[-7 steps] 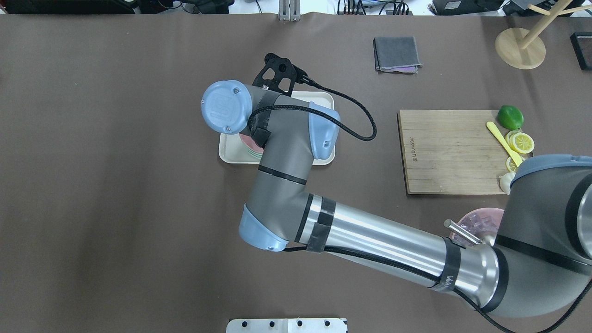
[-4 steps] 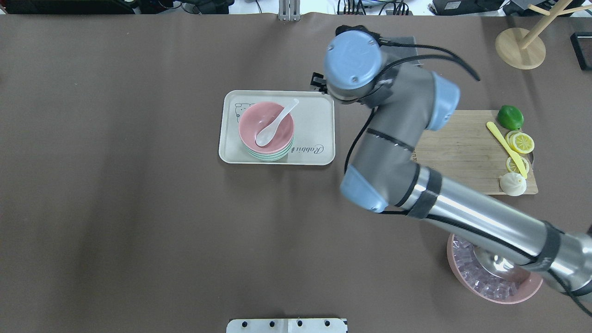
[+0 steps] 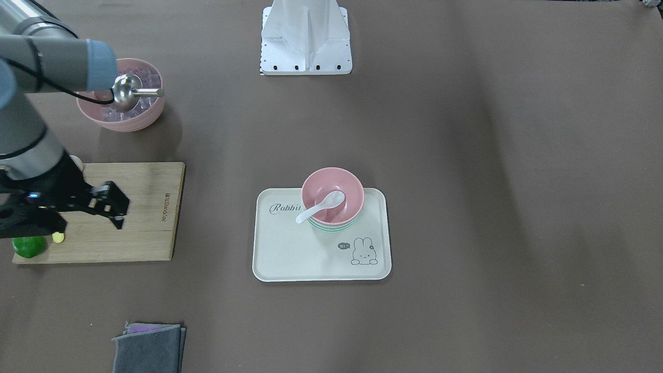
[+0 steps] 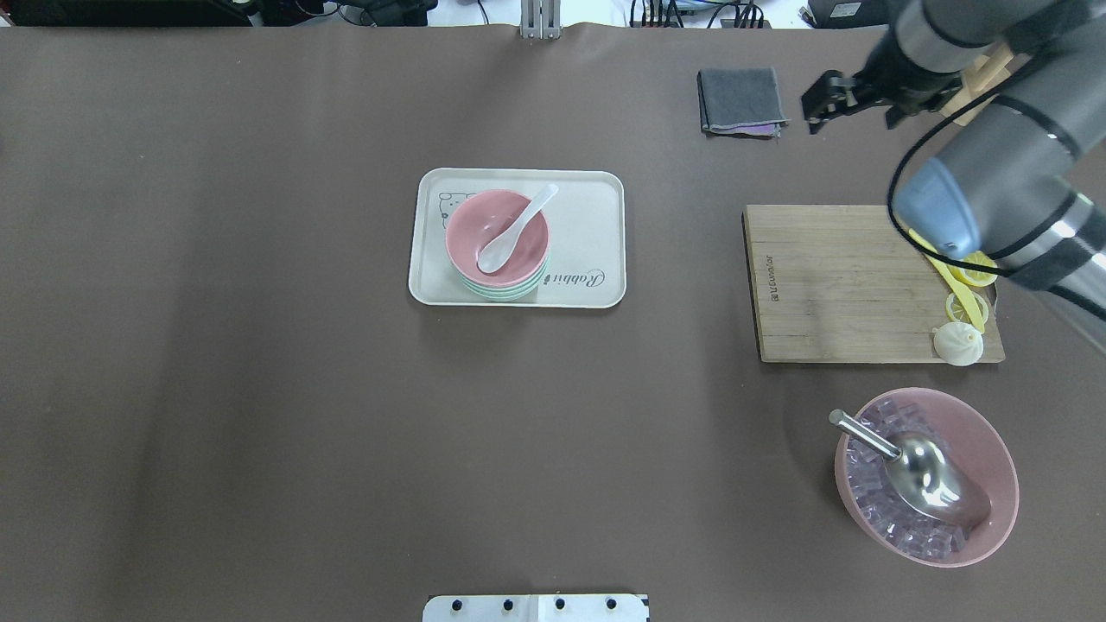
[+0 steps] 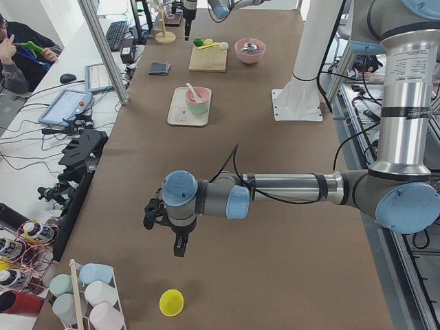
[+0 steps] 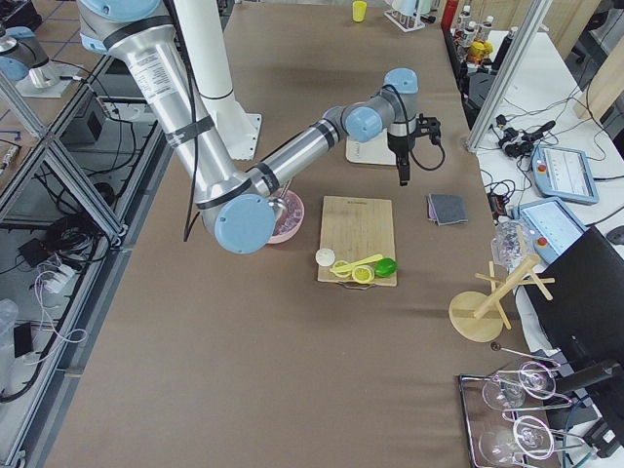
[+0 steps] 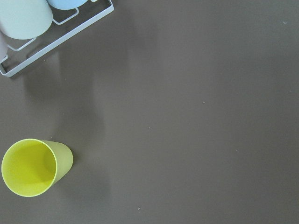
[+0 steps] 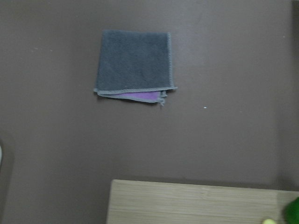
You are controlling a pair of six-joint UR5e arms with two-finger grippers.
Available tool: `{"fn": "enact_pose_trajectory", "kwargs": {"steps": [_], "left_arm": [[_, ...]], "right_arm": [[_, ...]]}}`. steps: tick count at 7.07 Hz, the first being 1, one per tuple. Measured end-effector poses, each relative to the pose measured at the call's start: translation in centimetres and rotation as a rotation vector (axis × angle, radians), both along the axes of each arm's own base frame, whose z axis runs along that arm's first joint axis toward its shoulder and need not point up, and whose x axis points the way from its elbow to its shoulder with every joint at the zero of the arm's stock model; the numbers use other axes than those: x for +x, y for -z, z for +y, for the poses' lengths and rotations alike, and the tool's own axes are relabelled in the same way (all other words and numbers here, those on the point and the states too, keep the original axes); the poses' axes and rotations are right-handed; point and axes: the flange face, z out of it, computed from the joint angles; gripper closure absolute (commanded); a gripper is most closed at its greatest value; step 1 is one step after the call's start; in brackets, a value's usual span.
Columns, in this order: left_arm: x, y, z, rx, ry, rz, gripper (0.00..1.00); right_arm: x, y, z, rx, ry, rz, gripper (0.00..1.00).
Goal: Stack pink bowl on green and place spoon
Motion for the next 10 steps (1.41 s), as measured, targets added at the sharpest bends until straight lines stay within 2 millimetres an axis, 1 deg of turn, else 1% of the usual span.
{"fn": "enact_pose_trajectory", "kwargs": {"steps": [1,2,3,4,5,6,7,8,9,10], "left_arm": [[0.0,-0.2,0.0,-0.004,0.001,0.0,0.01],[0.0,-0.4,0.1,-0.01,0.001,0.001,0.01],[0.0,-0.8,0.2,-0.019,0.001,0.0,0.01],[0.0,-1.7,0.4,-0.038,0.001,0.001,0.01],[0.0,-2.6,0.6,-0.056,0.001,0.002,0.01],[0.0,-3.0,0.7,-0.064,0.001,0.003,0.01],[0.0,-3.1,0.8,-0.069,0.0,0.004,0.01],[0.0,-3.0,1.0,-0.072,-0.001,0.009,0.01],[0.1,-2.6,1.0,-0.078,-0.001,0.02,0.01],[0.1,-1.5,1.1,-0.096,-0.001,0.028,0.01]], "right_arm": [[6.0,-5.3,1.2,0.03,0.063,0.041,0.0],[11.3,-10.2,2.9,0.045,0.116,0.08,0.0],[16.1,-15.0,5.0,0.037,0.157,0.104,0.0],[19.9,-19.3,7.6,0.007,0.179,0.113,0.0],[22.4,-23.2,10.7,-0.033,0.19,0.118,0.0],[24.4,-26.6,13.9,-0.081,0.186,0.121,0.0],[25.6,-29.1,16.6,-0.129,0.175,0.125,0.0],[26.1,-30.2,17.8,-0.152,0.167,0.125,0.0],[26.3,-30.5,18.2,-0.16,0.163,0.124,0.0],[26.4,-30.5,18.3,-0.162,0.162,0.123,0.0]]}}
